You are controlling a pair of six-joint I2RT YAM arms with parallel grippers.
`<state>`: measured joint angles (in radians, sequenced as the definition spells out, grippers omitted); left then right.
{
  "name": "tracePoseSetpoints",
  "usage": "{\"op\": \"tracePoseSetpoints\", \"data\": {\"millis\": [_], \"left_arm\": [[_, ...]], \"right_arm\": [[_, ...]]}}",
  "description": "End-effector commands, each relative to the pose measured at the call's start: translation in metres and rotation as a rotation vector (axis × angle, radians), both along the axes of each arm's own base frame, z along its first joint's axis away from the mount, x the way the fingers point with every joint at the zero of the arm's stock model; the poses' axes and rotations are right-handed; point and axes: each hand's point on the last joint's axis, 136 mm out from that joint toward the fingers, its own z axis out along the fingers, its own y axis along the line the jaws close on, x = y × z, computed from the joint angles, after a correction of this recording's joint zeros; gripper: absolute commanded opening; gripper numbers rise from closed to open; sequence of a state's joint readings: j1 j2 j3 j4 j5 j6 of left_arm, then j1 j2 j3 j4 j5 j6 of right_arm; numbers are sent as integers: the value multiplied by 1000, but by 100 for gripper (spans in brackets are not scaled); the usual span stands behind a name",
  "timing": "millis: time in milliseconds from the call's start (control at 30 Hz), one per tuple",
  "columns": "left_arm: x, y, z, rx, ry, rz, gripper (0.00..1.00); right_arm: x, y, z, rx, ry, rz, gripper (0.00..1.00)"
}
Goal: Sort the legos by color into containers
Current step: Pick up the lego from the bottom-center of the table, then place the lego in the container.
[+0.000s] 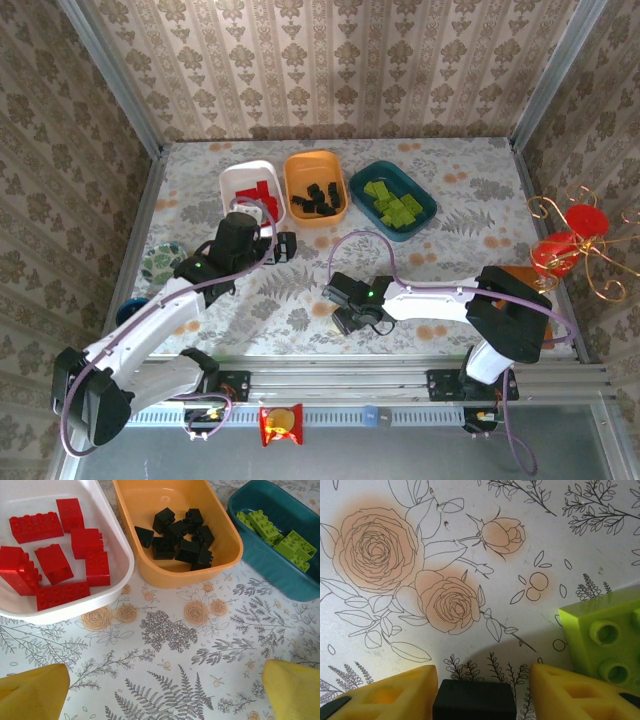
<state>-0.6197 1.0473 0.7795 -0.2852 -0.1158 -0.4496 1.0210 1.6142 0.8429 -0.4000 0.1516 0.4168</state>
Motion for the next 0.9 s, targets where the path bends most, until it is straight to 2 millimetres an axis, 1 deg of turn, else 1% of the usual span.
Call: {"op": "tracePoseSetpoints", "data": {"millis": [0, 100, 233, 467, 567, 700, 767, 800, 867], "left_arm": [[-3, -1, -6, -6, 28, -2, 100], [-3, -1, -7, -6, 29, -4, 100], [-4, -2, -11, -5, 34, -6, 100], [-6, -1, -18, -4, 49, -4, 100], [-8, 0, -24, -2, 61, -1, 100], [-11, 1, -34, -5, 78, 4, 100], [-13, 2, -39, -7, 87, 7, 100], [-14, 1, -41, -9, 92, 7, 100], [-15, 1, -44, -10, 98, 7, 100]], "right_arm": [[5, -1, 3, -9, -24, 0, 48], [1, 2, 7, 25, -17, 15, 41], [0, 7, 20, 82, -31, 28, 32], [6, 15, 49, 189, -63, 22, 27], [14, 18, 65, 255, -77, 4, 26], [35, 21, 85, 348, -82, -30, 25], [53, 21, 99, 397, -103, -53, 24], [64, 22, 111, 428, -126, -63, 24], [88, 24, 125, 459, -163, -83, 23]]}}
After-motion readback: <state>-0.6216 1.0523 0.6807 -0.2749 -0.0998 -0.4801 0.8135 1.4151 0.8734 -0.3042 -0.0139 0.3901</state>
